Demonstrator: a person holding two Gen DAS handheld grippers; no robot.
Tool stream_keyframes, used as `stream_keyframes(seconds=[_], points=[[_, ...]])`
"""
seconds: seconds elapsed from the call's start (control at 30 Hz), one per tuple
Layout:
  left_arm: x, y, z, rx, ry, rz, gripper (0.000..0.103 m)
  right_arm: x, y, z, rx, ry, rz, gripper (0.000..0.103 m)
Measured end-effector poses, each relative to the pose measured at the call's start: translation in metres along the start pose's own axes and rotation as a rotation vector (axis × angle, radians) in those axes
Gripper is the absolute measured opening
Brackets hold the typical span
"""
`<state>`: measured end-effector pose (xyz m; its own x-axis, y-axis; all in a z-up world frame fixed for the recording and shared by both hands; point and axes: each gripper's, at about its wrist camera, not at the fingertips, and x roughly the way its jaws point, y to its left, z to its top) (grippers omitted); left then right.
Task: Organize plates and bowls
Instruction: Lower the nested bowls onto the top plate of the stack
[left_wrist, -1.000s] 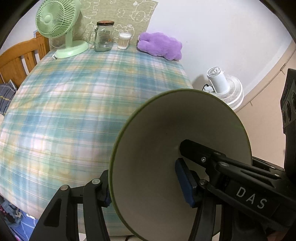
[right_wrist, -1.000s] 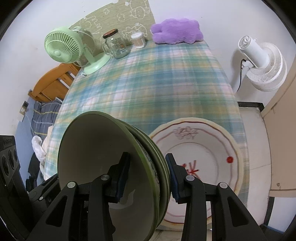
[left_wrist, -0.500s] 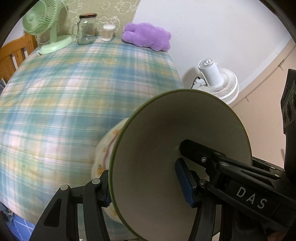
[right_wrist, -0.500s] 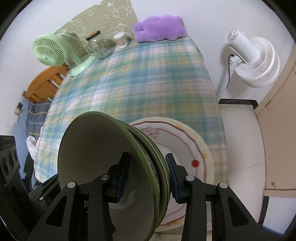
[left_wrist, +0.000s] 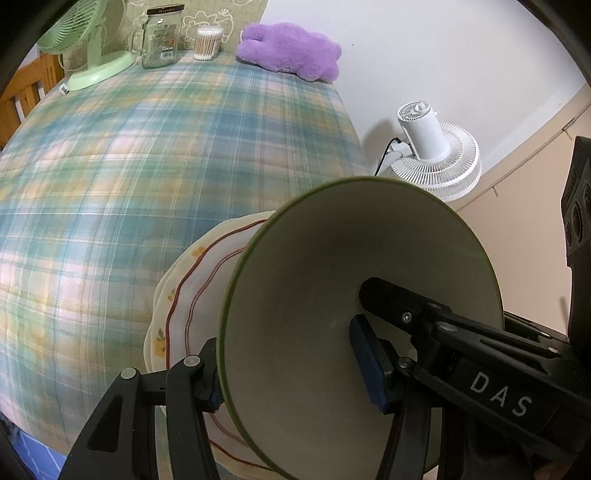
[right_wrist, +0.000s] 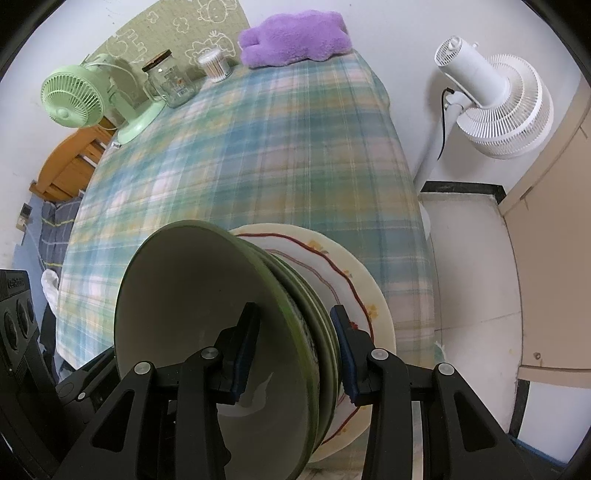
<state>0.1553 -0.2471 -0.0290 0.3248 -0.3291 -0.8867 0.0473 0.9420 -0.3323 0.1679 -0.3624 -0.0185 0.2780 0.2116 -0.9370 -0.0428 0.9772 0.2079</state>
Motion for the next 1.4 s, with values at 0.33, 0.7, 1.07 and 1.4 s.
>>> stream_keyframes(seconds=[0.33,0.7,1.07,1.4], points=[[0.004,-0.007,0.006,0.057,-0.003,0.04,0.059,0.004,-0.006,0.002,0.029,-0.002,0.005,0.043],[0.001,-0.021,-0.001,0.103,-0.025,0.129,0.065,0.003,-0.016,-0.008,0.036,-0.042,0.056,0.043],[-0.012,-0.021,-0.011,0.054,-0.062,0.228,0.078,-0.013,-0.025,-0.019,0.034,-0.089,0.059,0.065],[-0.054,-0.017,-0.01,0.105,-0.2,0.225,0.087,-0.057,-0.004,-0.027,0.017,-0.243,-0.041,0.065]])
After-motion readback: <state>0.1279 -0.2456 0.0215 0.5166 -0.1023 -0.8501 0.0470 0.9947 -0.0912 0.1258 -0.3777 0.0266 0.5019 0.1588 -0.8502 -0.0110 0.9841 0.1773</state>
